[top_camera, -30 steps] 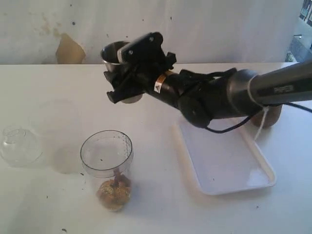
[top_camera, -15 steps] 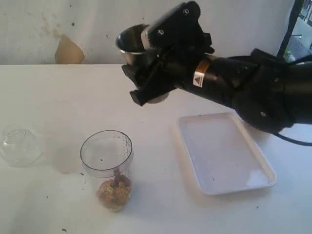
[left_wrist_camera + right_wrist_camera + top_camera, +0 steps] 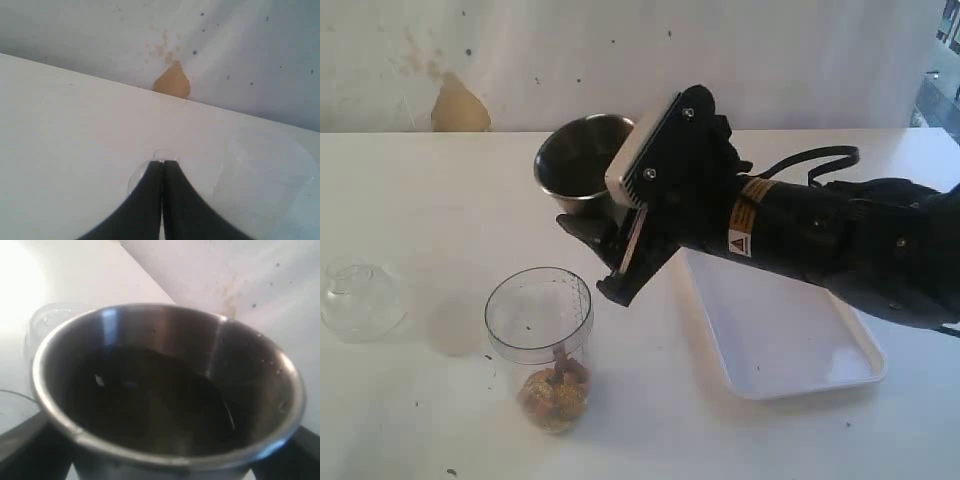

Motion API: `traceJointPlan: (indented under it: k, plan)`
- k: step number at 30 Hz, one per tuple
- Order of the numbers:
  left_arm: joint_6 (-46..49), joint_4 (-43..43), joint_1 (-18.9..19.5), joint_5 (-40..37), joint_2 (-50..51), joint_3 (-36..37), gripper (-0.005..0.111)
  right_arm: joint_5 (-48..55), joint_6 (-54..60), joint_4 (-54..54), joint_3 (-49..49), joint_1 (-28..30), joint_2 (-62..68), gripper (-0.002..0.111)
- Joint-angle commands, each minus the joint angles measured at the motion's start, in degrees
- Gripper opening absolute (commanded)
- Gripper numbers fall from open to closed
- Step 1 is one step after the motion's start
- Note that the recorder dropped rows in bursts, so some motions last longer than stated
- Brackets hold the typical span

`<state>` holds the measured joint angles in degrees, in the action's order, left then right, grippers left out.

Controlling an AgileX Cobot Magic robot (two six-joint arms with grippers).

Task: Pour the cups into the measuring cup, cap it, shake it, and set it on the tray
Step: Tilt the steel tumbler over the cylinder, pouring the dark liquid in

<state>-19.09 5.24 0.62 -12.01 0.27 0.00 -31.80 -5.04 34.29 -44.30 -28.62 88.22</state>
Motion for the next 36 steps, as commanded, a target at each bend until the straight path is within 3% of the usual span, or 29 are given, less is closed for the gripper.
traceJointPlan:
  k: [1,36]
  plan:
    - [-0.15,0.34,0.05,0.84,-0.27,0.0,0.001,-4.88,0.65,4.07,-0.23,0.05,-1.26,0.0]
    - [-0.15,0.34,0.05,0.84,-0.27,0.0,0.001,-4.62,35.3,4.54,-0.23,0.05,1.14,0.0]
